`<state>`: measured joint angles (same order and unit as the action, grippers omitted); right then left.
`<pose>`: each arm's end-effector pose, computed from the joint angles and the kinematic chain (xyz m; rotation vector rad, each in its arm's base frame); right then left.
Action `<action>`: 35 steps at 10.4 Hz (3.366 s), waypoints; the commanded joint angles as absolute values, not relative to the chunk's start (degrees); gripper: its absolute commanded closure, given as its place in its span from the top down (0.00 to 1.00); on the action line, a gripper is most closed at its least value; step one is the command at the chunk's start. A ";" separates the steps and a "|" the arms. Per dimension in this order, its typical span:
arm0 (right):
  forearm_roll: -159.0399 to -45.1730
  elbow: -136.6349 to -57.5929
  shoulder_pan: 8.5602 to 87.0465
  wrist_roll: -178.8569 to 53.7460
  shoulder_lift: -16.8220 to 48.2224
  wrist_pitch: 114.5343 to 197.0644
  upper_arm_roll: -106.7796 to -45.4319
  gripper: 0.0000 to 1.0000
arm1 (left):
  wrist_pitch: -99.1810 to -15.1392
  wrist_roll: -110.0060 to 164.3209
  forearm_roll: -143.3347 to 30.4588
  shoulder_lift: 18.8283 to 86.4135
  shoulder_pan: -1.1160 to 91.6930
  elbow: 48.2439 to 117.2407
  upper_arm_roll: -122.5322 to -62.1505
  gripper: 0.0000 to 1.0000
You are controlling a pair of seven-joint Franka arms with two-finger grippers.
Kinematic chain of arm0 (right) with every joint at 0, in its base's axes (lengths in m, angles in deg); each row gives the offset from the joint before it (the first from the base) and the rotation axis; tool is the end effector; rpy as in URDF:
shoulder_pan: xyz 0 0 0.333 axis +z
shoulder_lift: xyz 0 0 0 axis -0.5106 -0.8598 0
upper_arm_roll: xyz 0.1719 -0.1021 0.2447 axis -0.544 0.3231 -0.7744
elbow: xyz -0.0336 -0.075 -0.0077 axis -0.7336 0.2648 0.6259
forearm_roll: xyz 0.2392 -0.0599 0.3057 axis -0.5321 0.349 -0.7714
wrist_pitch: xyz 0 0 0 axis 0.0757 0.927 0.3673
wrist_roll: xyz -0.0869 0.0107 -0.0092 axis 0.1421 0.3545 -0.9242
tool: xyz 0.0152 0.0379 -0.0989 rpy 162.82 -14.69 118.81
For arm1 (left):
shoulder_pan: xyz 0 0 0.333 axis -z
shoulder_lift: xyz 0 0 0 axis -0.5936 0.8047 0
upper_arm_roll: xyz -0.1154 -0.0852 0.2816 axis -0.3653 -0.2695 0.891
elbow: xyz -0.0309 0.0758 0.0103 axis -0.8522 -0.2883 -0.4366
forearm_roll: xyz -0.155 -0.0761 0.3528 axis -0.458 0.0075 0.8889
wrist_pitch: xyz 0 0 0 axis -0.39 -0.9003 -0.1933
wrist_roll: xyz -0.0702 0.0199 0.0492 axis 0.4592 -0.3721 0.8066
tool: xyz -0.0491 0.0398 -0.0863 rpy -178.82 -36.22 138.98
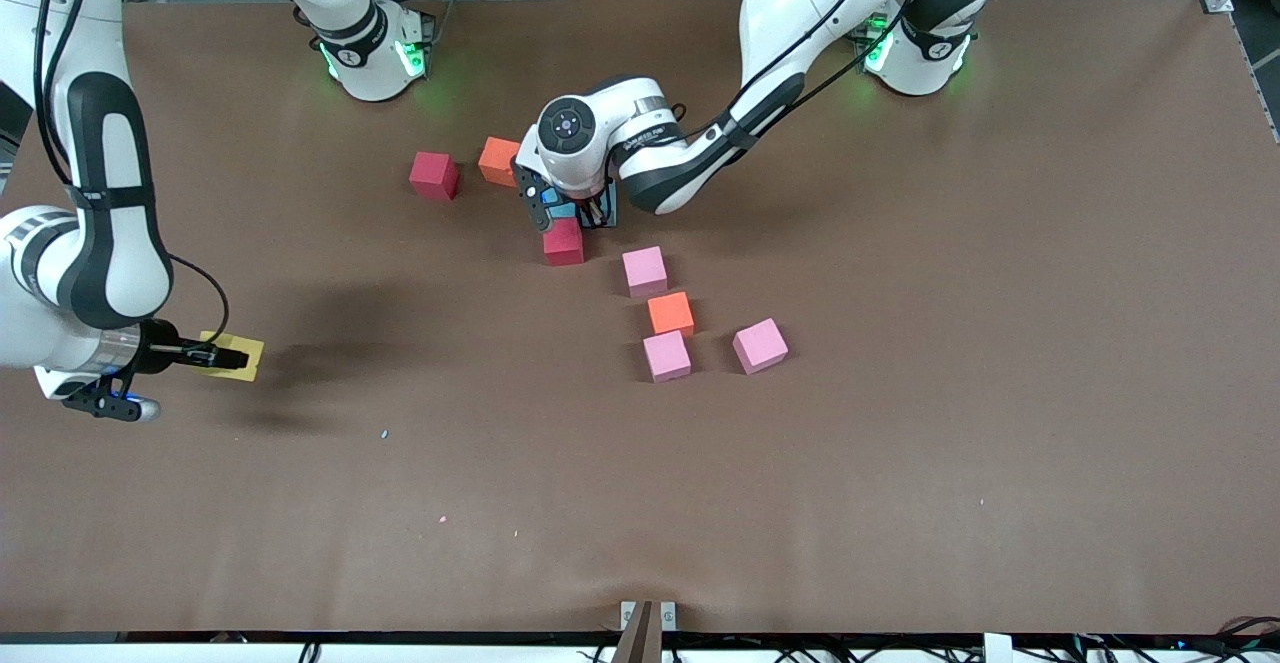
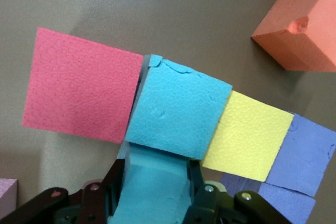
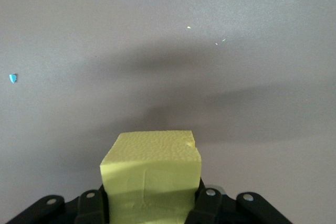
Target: Arrange 11 blocks into digit 3
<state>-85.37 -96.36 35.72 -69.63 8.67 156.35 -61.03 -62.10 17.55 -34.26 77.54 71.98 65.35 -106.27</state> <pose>0.6359 -0.1335 0.2827 -2.9600 0.3170 0.2124 0.3500 -0.6243 0.2152 2.4340 -1.6795 -0.2587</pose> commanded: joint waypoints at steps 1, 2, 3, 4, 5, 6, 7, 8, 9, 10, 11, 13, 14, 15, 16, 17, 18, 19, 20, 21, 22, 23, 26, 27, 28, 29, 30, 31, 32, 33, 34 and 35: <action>-84.95 -96.88 34.48 -70.09 9.55 156.19 -62.04 0.23 | -61.90 15.26 -35.67 78.06 72.89 63.98 -105.39 0.00; -84.95 -96.88 34.48 -70.09 9.55 156.19 -62.04 0.23 | -61.90 14.30 -35.67 78.06 72.89 63.98 -105.39 0.00; -84.86 -96.88 34.48 -70.09 9.55 156.19 -62.04 0.23 | -61.90 14.20 -35.67 78.15 72.89 63.98 -105.39 0.00; -84.95 -96.88 34.48 -70.00 9.55 156.19 -62.04 0.23 | -61.99 14.20 -35.76 78.33 72.89 63.98 -105.39 0.00; -84.95 -96.88 34.48 -70.00 9.55 156.19 -62.04 0.23 | -62.08 14.12 -35.76 78.50 72.89 63.98 -105.39 0.00; -84.95 -96.97 34.48 -70.00 9.55 156.19 -62.04 0.23 | -62.16 14.11 -35.76 78.50 72.89 63.98 -105.39 0.00; -84.95 -96.88 34.48 -70.09 9.55 156.19 -62.04 0.23 | -62.16 14.20 -35.76 78.85 72.89 63.98 -105.39 0.00; -84.95 -96.88 34.48 -70.00 9.55 156.19 -62.04 0.23 | -62.16 14.29 -35.76 78.85 72.89 63.98 -105.39 0.00; -84.95 -96.97 34.48 -70.00 9.55 156.19 -62.04 0.23 | -62.16 14.29 -35.84 78.85 72.89 63.98 -105.39 0.00; -84.95 -96.97 34.48 -70.00 9.55 156.19 -62.04 0.23 | -62.16 14.81 -35.84 78.85 72.89 63.98 -105.39 0.00; -84.95 -96.97 34.48 -70.00 9.55 156.19 -62.04 0.23 | -62.16 14.99 -35.93 78.94 72.89 63.98 -105.39 0.00; -84.95 -96.88 34.48 -70.00 9.55 156.19 -62.04 0.23 | -62.69 15.34 -36.02 79.21 72.98 63.98 -105.39 0.00; -84.95 -96.97 34.48 -70.00 9.55 156.19 -62.04 0.23 | -62.78 15.78 -36.19 79.21 73.32 63.98 -105.39 0.00; -84.95 -96.97 34.48 -70.00 9.55 156.19 -62.04 0.23 | -62.69 16.48 -36.20 79.21 73.33 63.98 -105.39 0.00; -84.95 -96.97 34.48 -70.00 9.55 156.19 -62.04 0.23 | -62.78 16.92 -36.20 79.21 73.42 64.06 -105.39 0.00; -84.95 -96.97 34.48 -70.00 9.55 156.19 -62.04 0.23 | -62.69 17.19 -36.20 79.21 73.59 64.07 -105.39 0.00; -84.95 -96.97 34.48 -70.00 9.55 156.11 -62.04 0.23 | -62.69 17.10 -36.20 79.12 73.59 64.07 -105.39 0.00; -84.95 -96.88 34.48 -70.00 9.55 156.11 -62.04 0.23 | -62.69 16.76 -35.94 79.12 73.50 64.15 -105.39 0.00; -84.95 -96.97 34.48 -70.00 9.55 156.11 -62.04 0.23 | -62.69 16.75 -35.93 79.12 73.50 64.15 -105.39 0.00; -84.95 -96.97 34.48 -70.00 9.55 156.11 -62.04 0.23 | -62.69 16.40 -35.93 79.12 73.24 64.15 -105.39 0.00; -84.95 -96.97 34.48 -69.92 9.55 156.11 -62.04 0.23 | -62.69 16.49 -35.93 79.03 73.15 64.15 -105.39 0.00; -84.95 -96.97 34.48 -69.92 9.55 156.11 -62.04 0.23 | -62.69 17.01 -36.11 79.03 73.24 64.15 -105.39 0.01; -84.95 -96.97 34.48 -69.92 9.46 156.19 -62.04 0.23 | -62.69 17.45 -36.37 78.86 73.33 64.15 -105.39 0.27; -84.95 -96.97 34.48 -69.83 9.37 156.19 -62.04 0.23 | -62.69 18.67 -36.28 78.85 73.33 64.15 -105.39 0.37; -84.95 -96.97 34.48 -69.92 9.37 156.19 -62.04 0.23 | -62.69 19.03 -36.20 78.77 73.33 64.15 -105.39 0.41; -84.95 -96.97 34.48 -69.83 9.37 156.19 -62.04 0.23 | -62.69 19.04 -35.85 78.77 73.24 64.15 -105.39 0.44; -84.95 -96.97 34.48 -69.83 9.37 156.19 -62.04 0.23 | -62.69 18.69 -35.76 78.85 73.24 64.15 -105.39 0.44; -84.95 -96.97 34.48 -69.83 9.37 156.19 -62.04 0.23 | -62.69 18.42 -35.67 78.85 73.24 64.15 -105.39 0.44; -84.95 -96.97 34.48 -69.83 9.37 156.19 -62.04 0.23 | -62.69 18.07 -35.58 78.77 73.15 64.24 -105.39 0.46; -84.95 -96.97 34.48 -69.92 9.37 156.19 -62.04 0.23 | -62.69 18.07 -35.58 78.77 73.15 64.24 -105.39 0.46; -84.95 -96.97 34.48 -69.92 9.37 156.19 -62.04 0.23 | -62.69 17.98 -35.67 78.77 73.24 64.24 -105.39 0.46; -84.95 -96.97 34.48 -69.92 9.37 156.19 -62.04 0.23 | -62.69 17.98 -35.58 78.77 73.33 64.24 -105.39 0.45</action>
